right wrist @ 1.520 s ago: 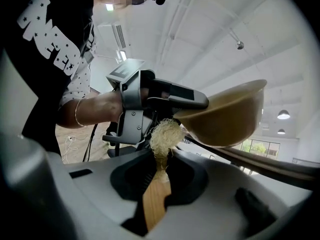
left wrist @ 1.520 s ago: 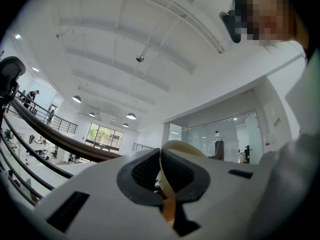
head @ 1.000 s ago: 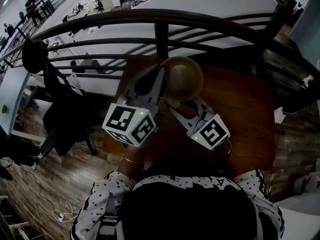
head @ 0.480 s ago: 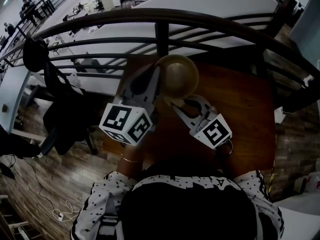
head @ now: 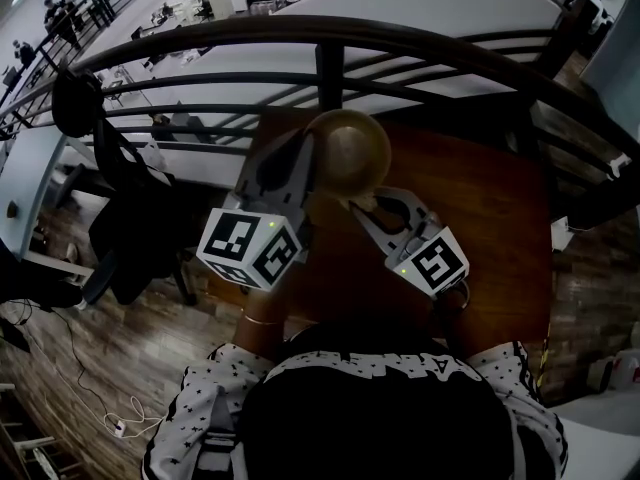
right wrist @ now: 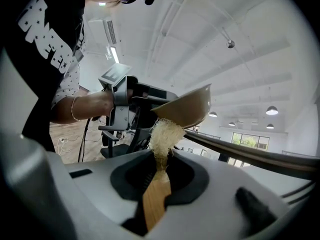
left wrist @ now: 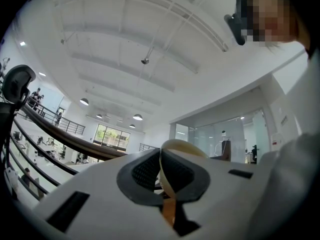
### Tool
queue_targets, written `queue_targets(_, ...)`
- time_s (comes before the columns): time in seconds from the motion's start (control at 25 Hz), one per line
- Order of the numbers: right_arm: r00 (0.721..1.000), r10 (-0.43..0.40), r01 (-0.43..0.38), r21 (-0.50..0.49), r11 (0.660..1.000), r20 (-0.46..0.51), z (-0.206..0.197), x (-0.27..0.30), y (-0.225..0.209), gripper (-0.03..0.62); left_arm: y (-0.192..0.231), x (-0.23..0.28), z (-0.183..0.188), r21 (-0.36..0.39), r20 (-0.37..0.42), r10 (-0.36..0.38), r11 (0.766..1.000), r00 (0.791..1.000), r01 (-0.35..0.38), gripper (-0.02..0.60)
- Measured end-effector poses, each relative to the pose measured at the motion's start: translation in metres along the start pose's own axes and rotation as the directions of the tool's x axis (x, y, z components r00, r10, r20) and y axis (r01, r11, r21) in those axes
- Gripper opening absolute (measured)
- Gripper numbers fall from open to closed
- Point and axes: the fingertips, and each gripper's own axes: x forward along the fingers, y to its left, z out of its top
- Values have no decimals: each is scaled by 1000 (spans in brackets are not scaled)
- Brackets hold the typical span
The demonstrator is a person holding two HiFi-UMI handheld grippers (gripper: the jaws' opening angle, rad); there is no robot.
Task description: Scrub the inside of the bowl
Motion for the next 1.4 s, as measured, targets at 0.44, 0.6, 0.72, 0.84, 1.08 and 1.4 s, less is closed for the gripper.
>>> queue_targets(0.44,998,-64,63,43,997,16,2,-15,-11,61,-4,-13,-4,0,-9,4,1000,1000,-4,23)
queue_targets(0.6,995,-100,100,55,993,-9,-6,-27,-15,61,-10,-17,-9,-12,-21,-8,1000,1000,8,23)
queue_targets(0.72,990,-139,140,79,987,-16,-11,-34,-19,61,-11,-23,-18,-20,-41,-18,1000,999,17,23)
queue_targets(0.84,986,-169,169,117,979,-16,-16,-40,-15,61,-11,-32,-28,-30,-65,-25,999,998,23,23)
queue_targets(1.08,977,-210,213,168,962,-37,-18,-59,-14,61,-19,-39,-44,-61,-114,-38,998,993,31,23)
queue_targets(1.4,967,-244,253,206,945,-70,-33,-72,-22,61,-15,-27,-77,-103,-165,-52,994,985,35,23)
